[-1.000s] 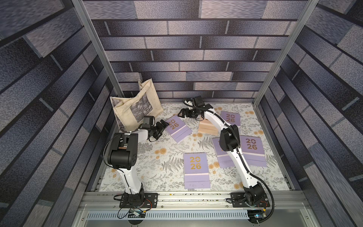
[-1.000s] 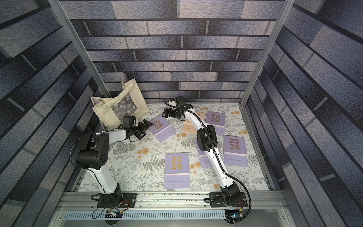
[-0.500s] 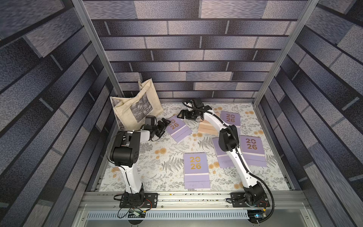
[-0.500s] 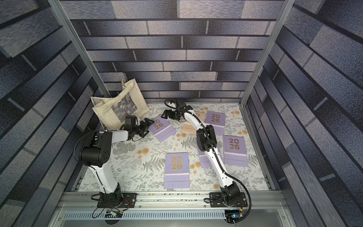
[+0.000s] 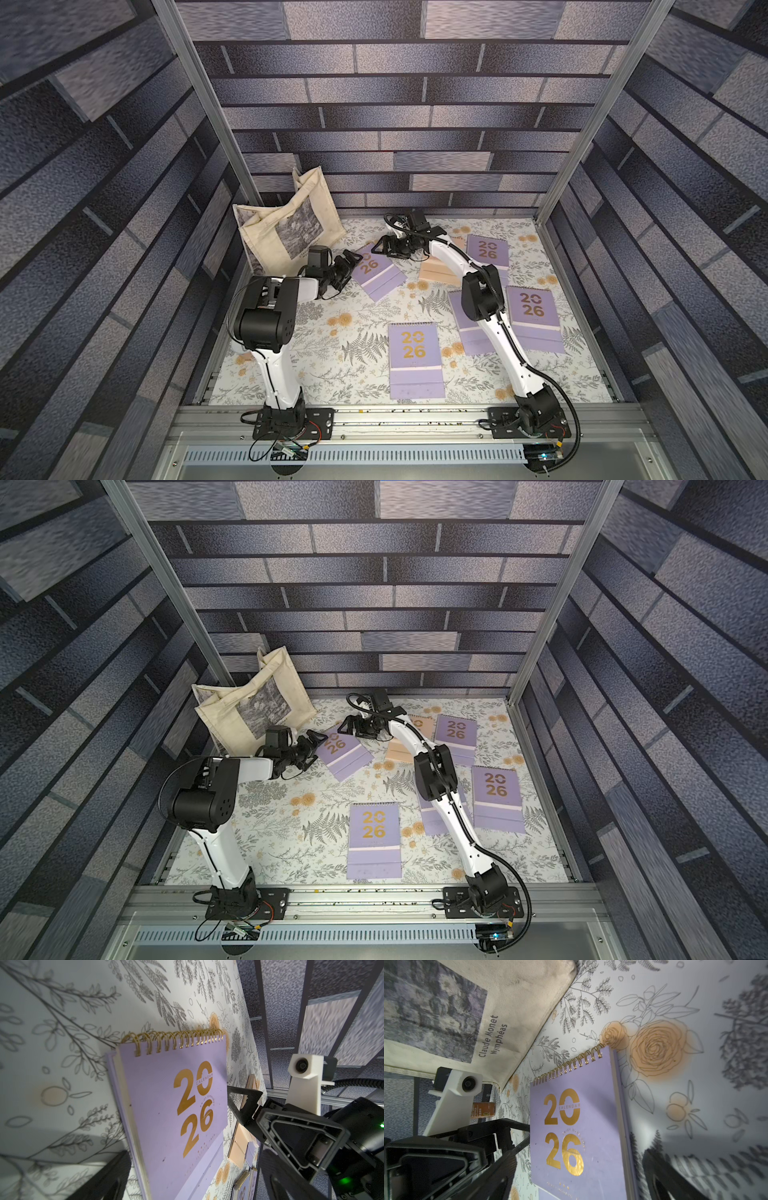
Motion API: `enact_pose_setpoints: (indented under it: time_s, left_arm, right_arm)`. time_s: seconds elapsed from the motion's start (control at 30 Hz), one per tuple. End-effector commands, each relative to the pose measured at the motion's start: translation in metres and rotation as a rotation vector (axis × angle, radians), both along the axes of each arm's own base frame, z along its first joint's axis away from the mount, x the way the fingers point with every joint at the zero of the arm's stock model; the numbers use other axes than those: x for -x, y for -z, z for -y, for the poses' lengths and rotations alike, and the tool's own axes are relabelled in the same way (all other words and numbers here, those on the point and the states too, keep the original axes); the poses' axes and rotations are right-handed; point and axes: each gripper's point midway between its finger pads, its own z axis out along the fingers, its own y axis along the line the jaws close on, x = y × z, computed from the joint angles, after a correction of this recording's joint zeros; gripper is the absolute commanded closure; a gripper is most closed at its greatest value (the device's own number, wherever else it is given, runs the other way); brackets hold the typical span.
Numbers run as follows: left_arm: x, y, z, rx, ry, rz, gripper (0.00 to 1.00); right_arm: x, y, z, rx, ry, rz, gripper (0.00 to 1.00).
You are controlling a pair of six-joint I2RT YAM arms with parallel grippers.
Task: Stack the calendars
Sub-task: Pick up the calendar at the center of the board.
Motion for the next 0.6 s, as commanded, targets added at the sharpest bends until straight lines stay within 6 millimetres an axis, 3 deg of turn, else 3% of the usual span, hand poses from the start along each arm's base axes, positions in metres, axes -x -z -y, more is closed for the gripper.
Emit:
enact_pose_setpoints:
  time_s: [0.0,0.17,0.57]
  left_arm:
    - [0.005,0.013,0.006,0.017,0.011,-0.021,0.0]
    - [0.002,0.007,0.008,0.043,0.008,0.015,0.0]
    - [-0.007,-0.033,0.028,0.13,0.078,0.171,0.0]
  right_arm:
    - [0.026,0.02,-0.004,0.011,-0.033,-0.12,0.03]
    - [0.035,0.021,-0.006,0.004,-0.051,-0.152,0.03]
    - [0.042,0.031,-0.004,0.01,-0.054,-0.184,0.04]
